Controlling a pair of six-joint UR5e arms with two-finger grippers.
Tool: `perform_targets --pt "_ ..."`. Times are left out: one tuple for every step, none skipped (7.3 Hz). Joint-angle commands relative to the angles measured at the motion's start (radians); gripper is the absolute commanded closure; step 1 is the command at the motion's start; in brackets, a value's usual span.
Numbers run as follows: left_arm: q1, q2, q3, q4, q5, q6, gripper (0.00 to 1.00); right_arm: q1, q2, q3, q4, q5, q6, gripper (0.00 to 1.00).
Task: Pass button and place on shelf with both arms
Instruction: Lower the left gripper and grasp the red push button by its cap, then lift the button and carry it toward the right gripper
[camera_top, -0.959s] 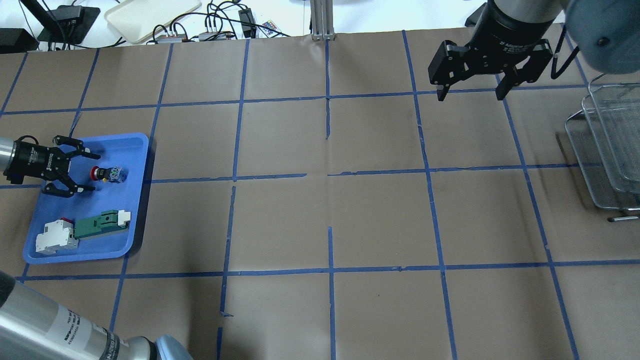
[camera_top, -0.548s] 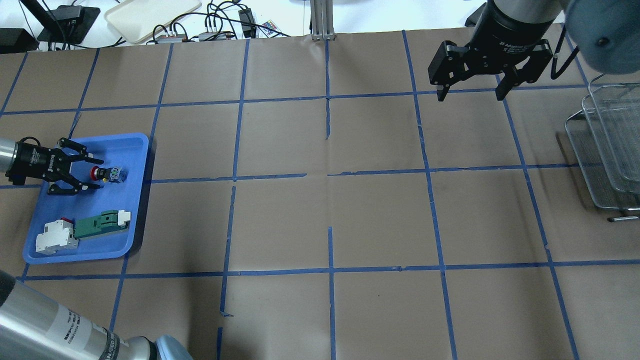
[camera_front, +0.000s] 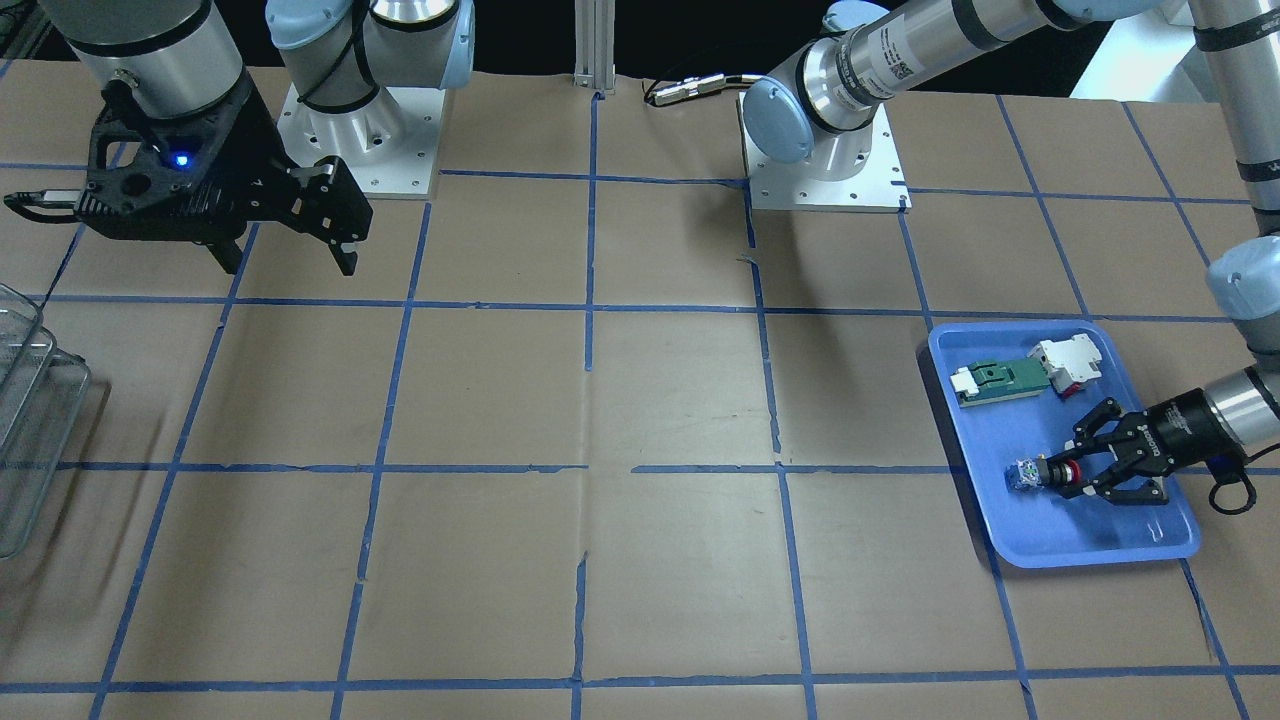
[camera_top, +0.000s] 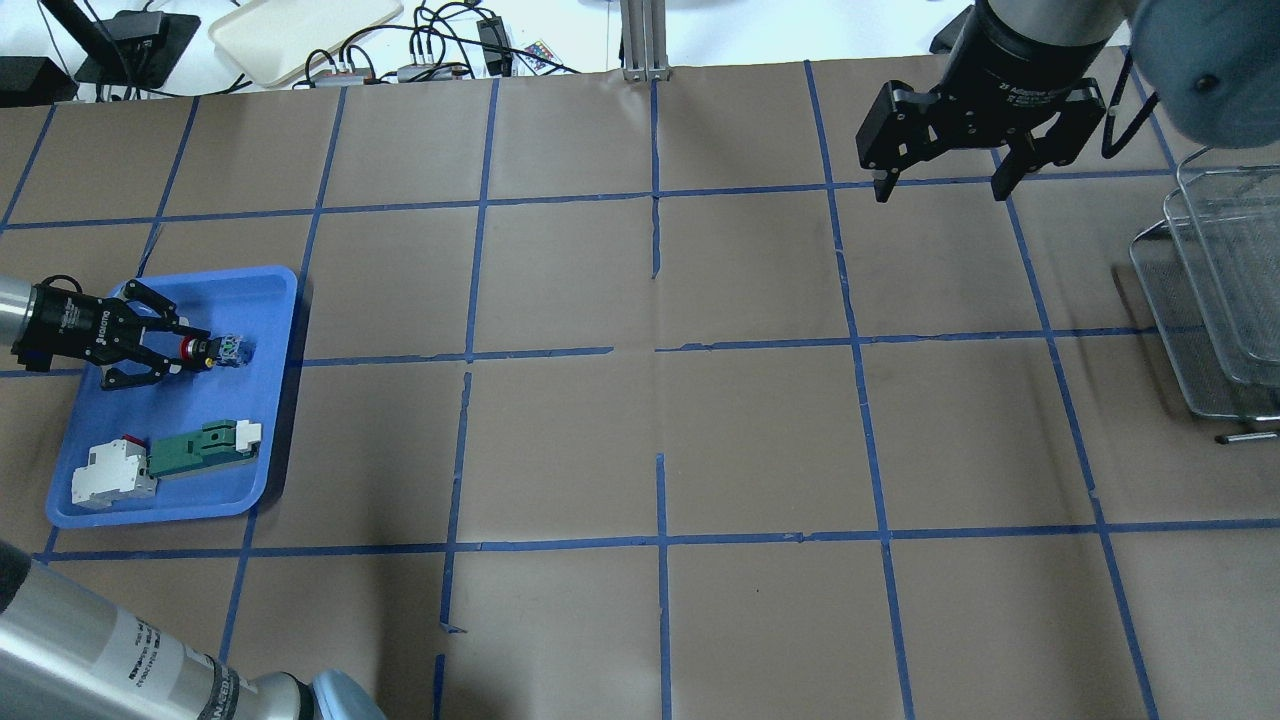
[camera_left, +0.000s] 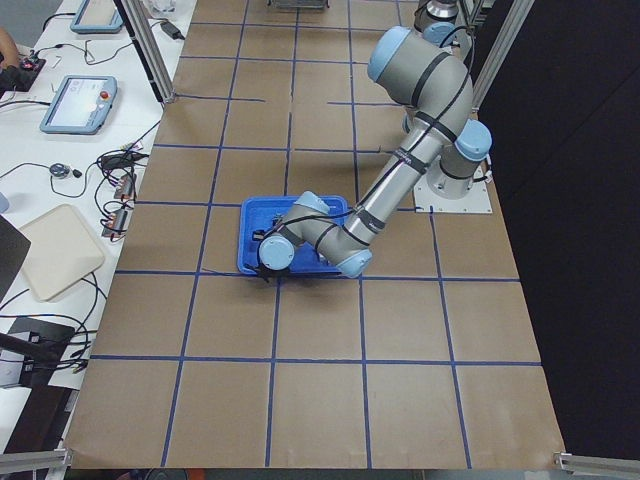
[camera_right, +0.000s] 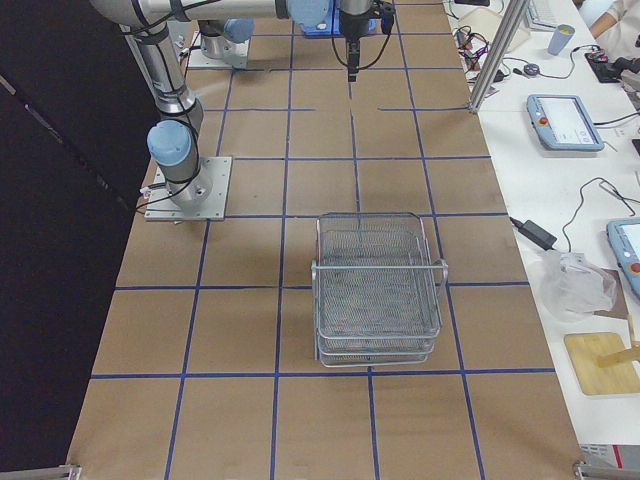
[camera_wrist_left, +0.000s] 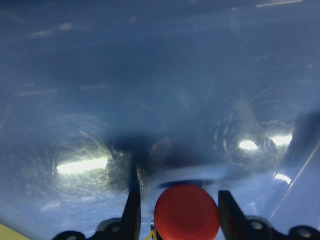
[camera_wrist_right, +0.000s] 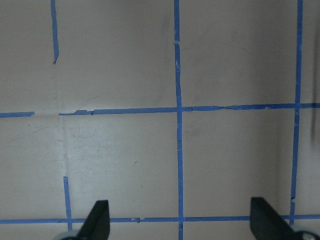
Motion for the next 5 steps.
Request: perform_targets --pt "-0.002 0.017 -0.001 -0.005 0.002 0.002 1.0 0.0 0.0 0.0 0.0 0.0 -0.001 0.0" --pt "-0.005 0.03 -0.001 -0.019 0.002 0.008 1.0 0.0 0.0 0.0 0.0 0.0 0.0 0.0" --pt "-0.029 0.062 0.001 -0.022 -0.001 0.008 1.0 0.0 0.0 0.001 0.0 0.0 0.0 0.0" --pt "-0.078 0.107 0.002 -0.058 -0.009 -0.006 1.0 0.0 0.0 0.0 0.0 0.0 0.0 0.0" --pt "-0.127 0.153 0.01 -0.106 -0.067 -0.047 1.0 0.0 0.0 0.0 0.0 -0.002 -0.007 0.0"
